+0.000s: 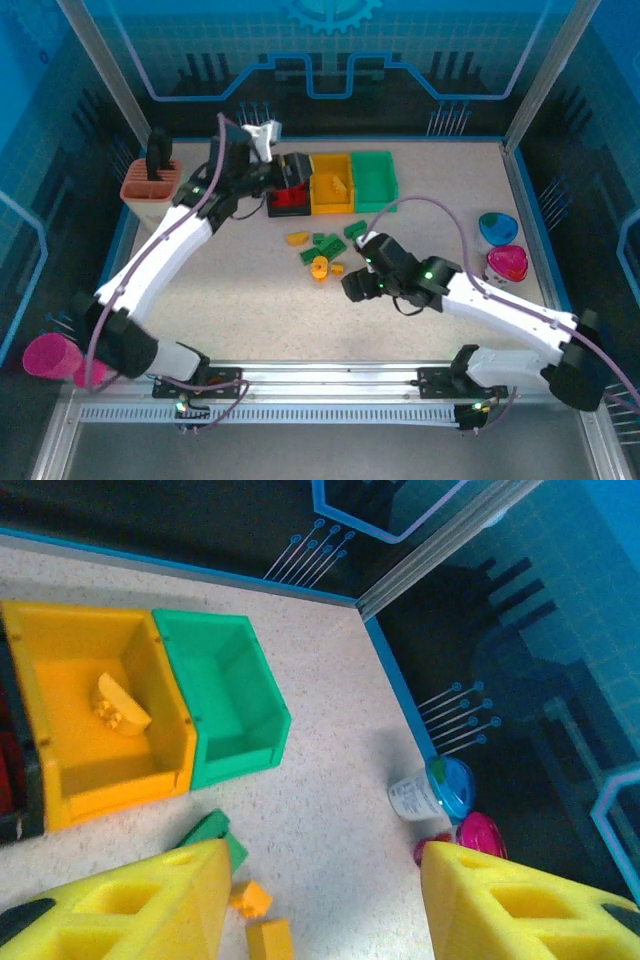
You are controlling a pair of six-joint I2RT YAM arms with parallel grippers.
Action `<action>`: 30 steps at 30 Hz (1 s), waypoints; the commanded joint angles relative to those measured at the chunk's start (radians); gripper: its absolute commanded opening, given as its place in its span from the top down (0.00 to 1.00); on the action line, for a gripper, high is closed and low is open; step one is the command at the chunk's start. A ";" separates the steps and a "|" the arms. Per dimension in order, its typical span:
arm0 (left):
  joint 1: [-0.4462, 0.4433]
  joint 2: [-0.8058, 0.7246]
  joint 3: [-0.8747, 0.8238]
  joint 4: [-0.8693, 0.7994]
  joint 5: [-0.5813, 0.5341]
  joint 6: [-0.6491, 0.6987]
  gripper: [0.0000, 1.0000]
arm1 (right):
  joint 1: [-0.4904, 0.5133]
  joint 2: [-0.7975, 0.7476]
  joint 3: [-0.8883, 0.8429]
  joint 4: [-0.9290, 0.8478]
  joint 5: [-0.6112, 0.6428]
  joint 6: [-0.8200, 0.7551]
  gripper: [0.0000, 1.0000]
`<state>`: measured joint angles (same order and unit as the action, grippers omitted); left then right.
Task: Sort the legos into containers by color
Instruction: Place the lego in the container, then pick up the lego from the center of the table.
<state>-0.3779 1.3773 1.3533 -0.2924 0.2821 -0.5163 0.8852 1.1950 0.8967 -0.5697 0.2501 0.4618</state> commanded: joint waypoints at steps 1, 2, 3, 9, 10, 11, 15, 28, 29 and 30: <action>0.000 -0.126 -0.165 0.011 -0.061 0.052 0.45 | 0.036 0.105 0.087 0.030 -0.017 -0.029 0.17; -0.001 -0.183 -0.217 0.008 -0.075 0.057 0.44 | 0.042 0.151 0.108 0.029 -0.022 -0.026 0.16; -0.001 -0.238 -0.264 0.003 -0.092 0.062 0.43 | 0.046 0.194 0.135 0.025 -0.025 -0.017 0.16; -0.001 -0.522 -0.438 -0.102 -0.193 0.055 0.40 | 0.074 0.472 0.329 -0.082 -0.003 0.112 0.17; 0.000 -0.555 -0.452 -0.121 -0.200 0.054 0.40 | 0.081 0.506 0.356 -0.099 0.007 0.132 0.17; 0.000 -0.589 -0.463 -0.144 -0.210 0.053 0.40 | 0.086 0.543 0.386 -0.119 0.014 0.159 0.17; -0.001 -0.689 -0.486 -0.225 -0.248 0.052 0.40 | 0.096 0.662 0.482 -0.173 0.023 0.239 0.17; -0.001 -0.789 -0.507 -0.318 -0.284 0.058 0.40 | 0.087 0.822 0.574 -0.199 0.074 0.370 0.20; -0.001 -0.789 -0.507 -0.318 -0.283 0.058 0.40 | 0.082 0.825 0.573 -0.196 0.078 0.378 0.20; 0.000 -0.788 -0.506 -0.317 -0.282 0.058 0.40 | 0.077 0.827 0.570 -0.188 0.083 0.381 0.21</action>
<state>-0.3779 0.5987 0.8608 -0.5865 0.0177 -0.4870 0.9730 2.0037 1.4433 -0.7376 0.2932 0.7891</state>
